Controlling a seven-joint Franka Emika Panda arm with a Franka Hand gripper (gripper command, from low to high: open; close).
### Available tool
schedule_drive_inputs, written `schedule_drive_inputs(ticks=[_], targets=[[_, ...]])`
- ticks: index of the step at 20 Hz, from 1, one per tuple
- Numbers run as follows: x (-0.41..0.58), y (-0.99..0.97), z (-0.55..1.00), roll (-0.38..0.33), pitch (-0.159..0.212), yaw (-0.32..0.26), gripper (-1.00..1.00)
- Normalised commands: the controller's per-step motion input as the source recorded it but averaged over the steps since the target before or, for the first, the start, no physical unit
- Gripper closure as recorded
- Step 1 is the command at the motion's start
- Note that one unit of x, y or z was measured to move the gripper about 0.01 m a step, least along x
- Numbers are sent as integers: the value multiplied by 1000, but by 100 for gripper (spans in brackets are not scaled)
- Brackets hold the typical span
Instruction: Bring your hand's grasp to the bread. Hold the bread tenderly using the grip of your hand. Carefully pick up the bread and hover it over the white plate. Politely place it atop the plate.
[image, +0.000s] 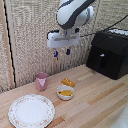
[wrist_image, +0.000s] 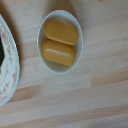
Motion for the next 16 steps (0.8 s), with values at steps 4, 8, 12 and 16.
schedule_drive_inputs(ticks=[4,8,12,16], targets=[[193,-576,-181,46,19,53,-100],[167,-582,-217,43,36,78,-100],[99,-426,-228,30,46,104,-100],[32,-126,-440,-3,16,104,-100]])
